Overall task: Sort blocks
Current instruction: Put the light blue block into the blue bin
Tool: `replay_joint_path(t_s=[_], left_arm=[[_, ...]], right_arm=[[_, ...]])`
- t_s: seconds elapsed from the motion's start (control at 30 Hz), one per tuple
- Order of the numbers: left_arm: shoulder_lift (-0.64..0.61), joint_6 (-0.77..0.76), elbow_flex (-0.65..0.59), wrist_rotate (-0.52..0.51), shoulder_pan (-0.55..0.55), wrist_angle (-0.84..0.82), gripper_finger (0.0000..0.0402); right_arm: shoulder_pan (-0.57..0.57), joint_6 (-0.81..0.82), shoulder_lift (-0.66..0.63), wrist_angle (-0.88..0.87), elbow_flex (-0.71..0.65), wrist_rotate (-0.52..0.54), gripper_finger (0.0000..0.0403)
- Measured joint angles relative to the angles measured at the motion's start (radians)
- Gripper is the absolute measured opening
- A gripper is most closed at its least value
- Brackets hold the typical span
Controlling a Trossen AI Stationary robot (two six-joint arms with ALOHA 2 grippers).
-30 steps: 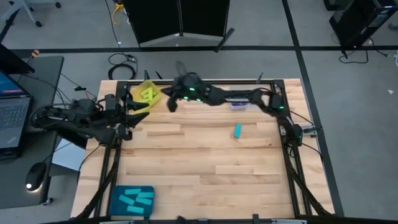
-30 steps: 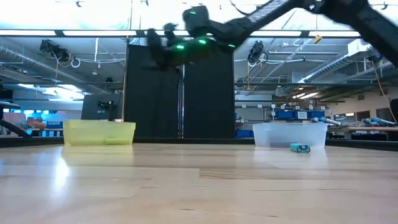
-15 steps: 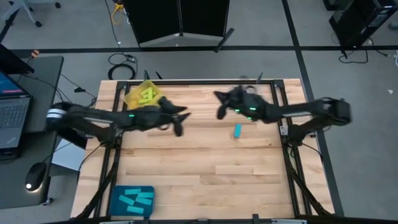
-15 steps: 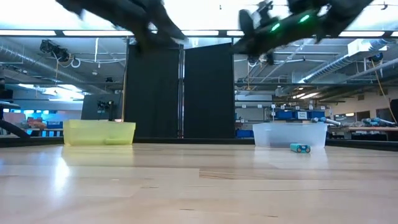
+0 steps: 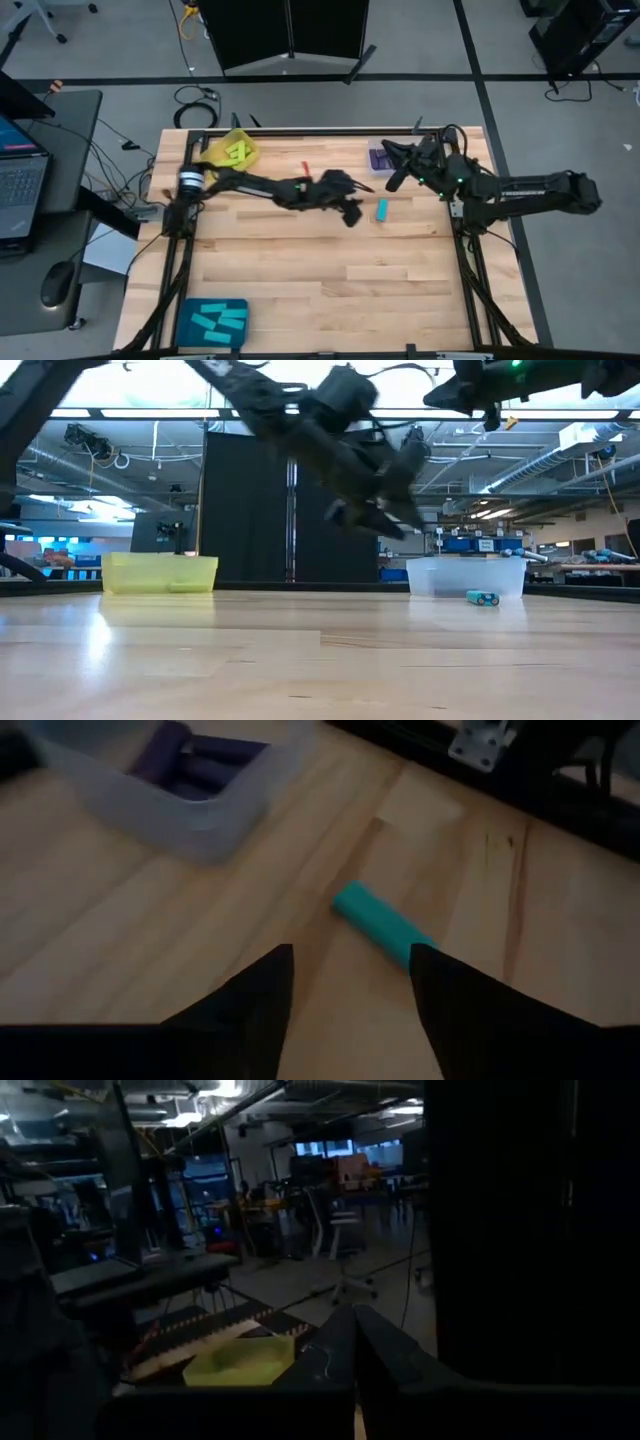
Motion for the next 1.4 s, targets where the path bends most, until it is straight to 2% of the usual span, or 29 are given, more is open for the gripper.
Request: replay_joint_path(t_s=[0.4, 0.6, 0.8, 1.17, 1.4], left_arm=[[0.37, -0.058, 0.657, 0.071, -0.007, -0.439, 0.0323], [0.491, -0.061, 0.851, 0.046, -0.007, -0.571, 0.0362], [0.577, -0.073, 0.953, 0.04, -0.008, -0.642, 0.0367], [0.61, -0.078, 0.962, 0.004, -0.015, -0.674, 0.0366], [0.62, -0.072, 0.951, 0.004, -0.015, -0.672, 0.0327]], right_arm=[[0.03, -0.115, -0.114, -0.021, 0.0, 0.001, 0.0008], [0.051, -0.131, -0.167, -0.057, 0.0, 0.0, 0.0008], [0.067, -0.148, -0.181, -0.067, 0.0, 0.0, 0.0008], [0.083, -0.153, -0.181, -0.067, 0.0, 0.0, 0.0009], [0.083, -0.153, -0.181, -0.066, 0.0, 0.0, 0.0009]])
